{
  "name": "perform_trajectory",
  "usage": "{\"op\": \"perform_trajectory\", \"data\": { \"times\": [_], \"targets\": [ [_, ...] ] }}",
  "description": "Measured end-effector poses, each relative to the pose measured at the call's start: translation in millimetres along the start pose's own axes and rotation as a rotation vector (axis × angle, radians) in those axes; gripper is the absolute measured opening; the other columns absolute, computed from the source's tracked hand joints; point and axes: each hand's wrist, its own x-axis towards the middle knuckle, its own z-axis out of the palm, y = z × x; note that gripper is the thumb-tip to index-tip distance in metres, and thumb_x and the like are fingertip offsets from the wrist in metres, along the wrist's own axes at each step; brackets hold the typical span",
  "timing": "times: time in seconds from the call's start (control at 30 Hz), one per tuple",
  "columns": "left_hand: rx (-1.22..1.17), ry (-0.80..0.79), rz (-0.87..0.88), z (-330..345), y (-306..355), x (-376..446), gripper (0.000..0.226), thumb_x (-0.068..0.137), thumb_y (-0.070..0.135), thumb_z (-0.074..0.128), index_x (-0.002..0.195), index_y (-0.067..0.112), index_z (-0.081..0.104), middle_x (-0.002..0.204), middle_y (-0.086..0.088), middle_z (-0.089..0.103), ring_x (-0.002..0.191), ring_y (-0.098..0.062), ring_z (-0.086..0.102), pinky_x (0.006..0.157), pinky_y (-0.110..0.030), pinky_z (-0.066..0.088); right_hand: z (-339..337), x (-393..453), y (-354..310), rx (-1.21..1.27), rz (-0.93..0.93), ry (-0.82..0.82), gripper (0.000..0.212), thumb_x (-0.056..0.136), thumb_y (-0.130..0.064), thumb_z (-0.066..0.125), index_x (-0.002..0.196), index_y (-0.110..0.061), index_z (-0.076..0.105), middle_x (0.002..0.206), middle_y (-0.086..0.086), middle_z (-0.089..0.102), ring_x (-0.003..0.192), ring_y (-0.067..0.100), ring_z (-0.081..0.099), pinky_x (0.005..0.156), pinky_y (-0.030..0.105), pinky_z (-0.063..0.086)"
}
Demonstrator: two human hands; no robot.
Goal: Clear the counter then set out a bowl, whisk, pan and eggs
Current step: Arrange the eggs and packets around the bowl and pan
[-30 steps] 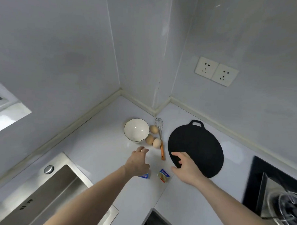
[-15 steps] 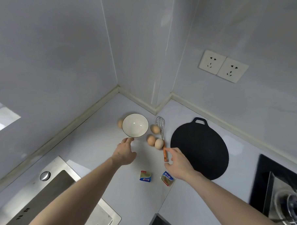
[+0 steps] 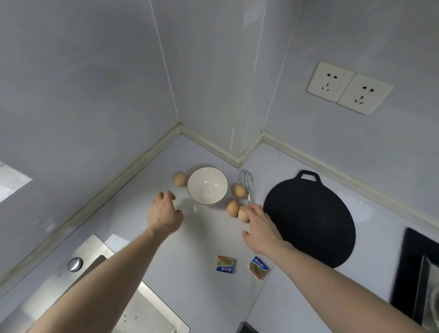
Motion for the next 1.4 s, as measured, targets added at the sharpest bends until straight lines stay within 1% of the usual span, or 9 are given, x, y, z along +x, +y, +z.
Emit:
{"op": "perform_trajectory", "data": {
  "times": [0.13, 0.27, 0.4, 0.53, 0.67, 0.77, 0.97, 1.23, 1.4],
  "targets": [
    [0.12, -0.061, 0.075, -17, -6, 42, 0.077, 0.084, 0.011, 0.061, 0.153, 0.014, 0.027, 0.159, -0.013, 0.021, 0.133, -0.042, 0.041, 0.113, -0.041, 0.034, 6, 9, 0, -0.034, 0.009, -0.02, 0.055, 0.096, -0.018, 0.067, 0.147, -0.022, 0.044, 0.156, -0.004, 0.029, 0.132, 0.02, 0.048, 0.109, 0.031, 0.046],
    [0.207, -0.163, 0.167, -13, -4, 74, 0.079, 0.089, 0.007, 0.056, 0.157, 0.025, 0.02, 0.169, -0.004, 0.001, 0.144, -0.038, 0.033, 0.116, -0.04, 0.032, 10, 10, 0, -0.049, 0.0, 0.014, 0.046, 0.096, -0.018, 0.068, 0.139, -0.021, 0.052, 0.155, -0.005, 0.03, 0.129, 0.018, 0.052, 0.107, 0.028, 0.048],
    [0.226, -0.192, 0.189, -3, -9, 97, 0.068, 0.09, 0.006, 0.052, 0.154, 0.021, 0.034, 0.168, -0.006, 0.011, 0.146, -0.032, 0.035, 0.118, -0.037, 0.03, 11, 14, -2, -0.07, 0.003, 0.046, 0.032, 0.096, -0.019, 0.069, 0.124, -0.023, 0.054, 0.141, -0.005, 0.039, 0.106, 0.017, 0.063, 0.092, 0.025, 0.052],
    [0.167, -0.141, 0.188, 1, -13, 99, 0.044, 0.091, 0.006, 0.052, 0.134, 0.017, 0.054, 0.147, -0.009, 0.034, 0.116, -0.041, 0.058, 0.099, -0.04, 0.048, 13, 16, -5, -0.116, 0.028, 0.09, 0.027, 0.098, -0.028, 0.067, 0.117, -0.021, 0.05, 0.128, -0.003, 0.048, 0.098, 0.022, 0.067, 0.078, 0.028, 0.049],
    [0.132, -0.098, 0.155, 1, -20, 81, 0.039, 0.092, 0.007, 0.053, 0.129, 0.018, 0.057, 0.134, -0.014, 0.04, 0.087, -0.043, 0.064, 0.082, -0.04, 0.052, 22, 20, -9, -0.109, 0.051, 0.064, 0.033, 0.097, -0.032, 0.067, 0.118, -0.02, 0.045, 0.123, 0.001, 0.056, 0.105, 0.029, 0.065, 0.08, 0.039, 0.049],
    [0.089, -0.088, 0.145, 9, -32, 60, 0.041, 0.092, 0.015, 0.056, 0.133, 0.02, 0.056, 0.13, -0.013, 0.045, 0.091, -0.043, 0.065, 0.082, -0.039, 0.053, 31, 20, -12, -0.111, 0.05, 0.0, 0.033, 0.097, -0.029, 0.066, 0.125, -0.02, 0.049, 0.127, 0.001, 0.056, 0.115, 0.027, 0.061, 0.09, 0.037, 0.05],
    [-0.063, -0.085, 0.082, 23, -42, 6, 0.037, 0.091, 0.016, 0.061, 0.128, 0.015, 0.058, 0.121, -0.011, 0.051, 0.093, -0.039, 0.064, 0.085, -0.037, 0.051, 34, 12, -9, -0.096, 0.085, -0.037, 0.034, 0.096, -0.032, 0.065, 0.125, -0.021, 0.052, 0.126, 0.0, 0.056, 0.111, 0.026, 0.061, 0.085, 0.035, 0.049],
    [-0.351, -0.051, 0.068, 32, -3, -80, 0.043, 0.086, 0.023, 0.075, 0.126, 0.023, 0.06, 0.109, 0.002, 0.056, 0.089, -0.025, 0.062, 0.08, -0.034, 0.05, 2, -45, 56, 0.402, 0.385, 0.268, 0.034, 0.089, -0.034, 0.075, 0.119, -0.026, 0.06, 0.111, -0.007, 0.063, 0.103, 0.015, 0.062, 0.085, 0.037, 0.056],
    [-0.416, -0.14, 0.207, 44, 46, -111, 0.042, 0.085, 0.025, 0.076, 0.122, 0.032, 0.058, 0.111, 0.009, 0.059, 0.083, -0.017, 0.067, 0.075, -0.035, 0.056, -16, -92, 127, 0.392, 0.62, 0.441, 0.03, 0.092, -0.032, 0.072, 0.117, -0.02, 0.062, 0.107, 0.001, 0.067, 0.107, 0.03, 0.061, 0.089, 0.045, 0.056]
  ]
}}
